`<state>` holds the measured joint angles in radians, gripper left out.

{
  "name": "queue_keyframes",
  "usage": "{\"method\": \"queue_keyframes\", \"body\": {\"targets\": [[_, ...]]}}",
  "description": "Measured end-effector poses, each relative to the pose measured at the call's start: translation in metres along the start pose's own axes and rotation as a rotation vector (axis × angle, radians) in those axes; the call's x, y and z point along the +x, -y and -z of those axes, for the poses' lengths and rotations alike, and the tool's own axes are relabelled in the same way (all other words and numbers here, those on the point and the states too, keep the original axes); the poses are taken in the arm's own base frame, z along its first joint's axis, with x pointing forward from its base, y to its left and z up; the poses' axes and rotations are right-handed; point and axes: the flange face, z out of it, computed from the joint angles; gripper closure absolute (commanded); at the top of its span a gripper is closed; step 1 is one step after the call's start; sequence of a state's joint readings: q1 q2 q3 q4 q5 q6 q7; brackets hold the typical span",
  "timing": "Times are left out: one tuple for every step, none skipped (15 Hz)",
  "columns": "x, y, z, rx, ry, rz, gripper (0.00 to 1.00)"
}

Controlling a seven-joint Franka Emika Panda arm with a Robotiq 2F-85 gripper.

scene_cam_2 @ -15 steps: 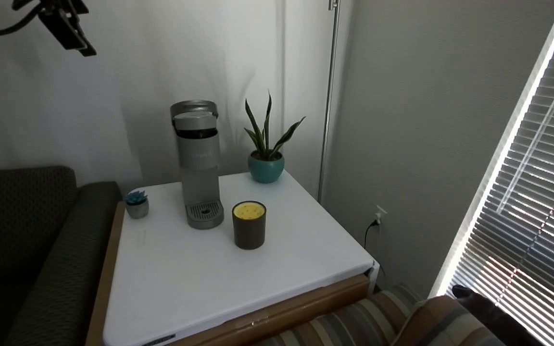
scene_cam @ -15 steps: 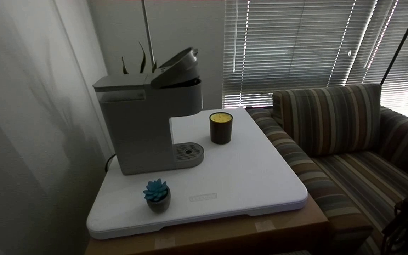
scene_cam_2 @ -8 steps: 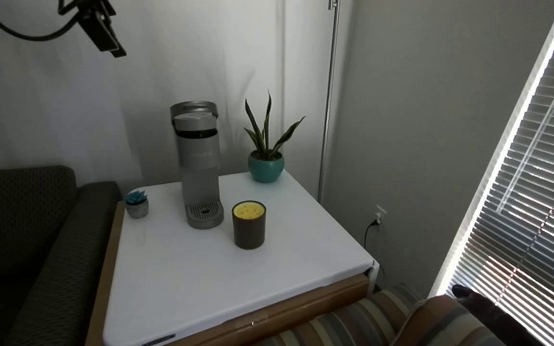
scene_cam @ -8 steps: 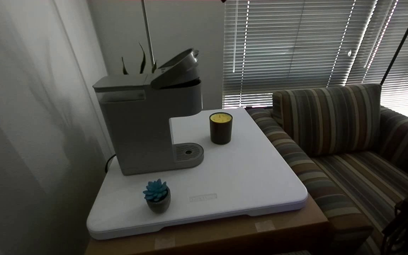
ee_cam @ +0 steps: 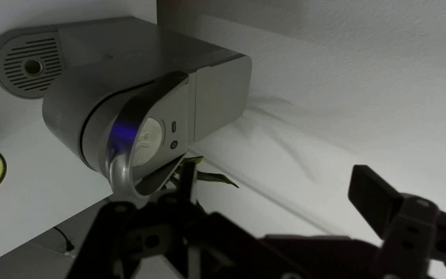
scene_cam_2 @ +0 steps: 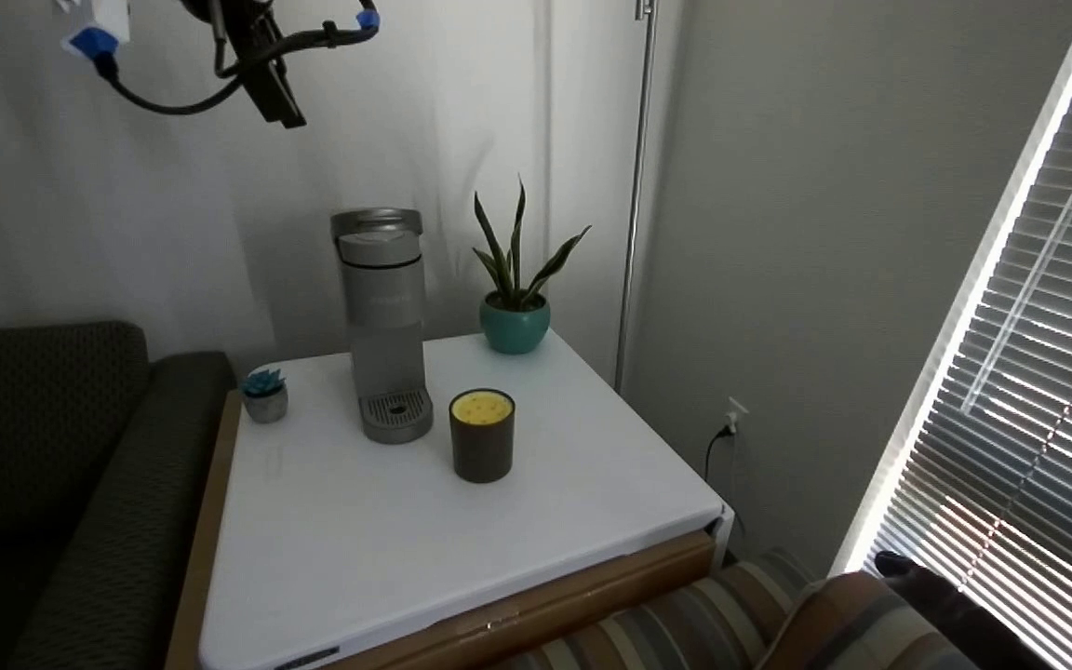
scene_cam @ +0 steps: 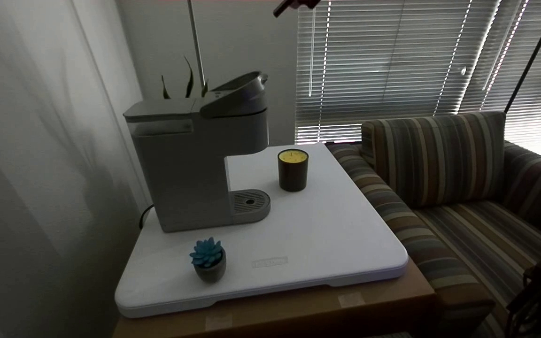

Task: Close top lid of the coffee maker

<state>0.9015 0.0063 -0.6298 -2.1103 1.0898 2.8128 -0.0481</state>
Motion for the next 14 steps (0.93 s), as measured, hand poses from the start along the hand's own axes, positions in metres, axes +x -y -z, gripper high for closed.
{"method": "queue_keyframes", "body": {"targets": [[0.003, -0.005, -0.007, -0.005, -0.004, -0.015, 0.00], [0.004, -0.010, -0.014, -0.010, -0.008, -0.029, 0.00], [0.004, -0.015, -0.022, -0.015, -0.011, -0.043, 0.00], [0.004, -0.020, -0.029, -0.020, -0.015, -0.059, 0.00], [0.004, -0.024, -0.036, -0.022, -0.020, -0.078, 0.00], [0.004, -0.029, -0.042, -0.024, -0.026, -0.099, 0.00], [0.005, -0.034, -0.048, -0.025, -0.034, -0.120, 0.03], [0.005, -0.038, -0.053, -0.025, -0.041, -0.139, 0.27], [0.006, -0.043, -0.057, -0.025, -0.047, -0.158, 0.28], [0.006, -0.047, -0.060, -0.026, -0.053, -0.175, 0.32], [0.007, -0.050, -0.063, -0.025, -0.058, -0.189, 0.39], [0.008, -0.053, -0.065, -0.024, -0.064, -0.203, 0.47], [0.008, -0.056, -0.066, -0.021, -0.068, -0.215, 0.53], [0.009, -0.058, -0.066, -0.017, -0.072, -0.225, 0.60]]}}
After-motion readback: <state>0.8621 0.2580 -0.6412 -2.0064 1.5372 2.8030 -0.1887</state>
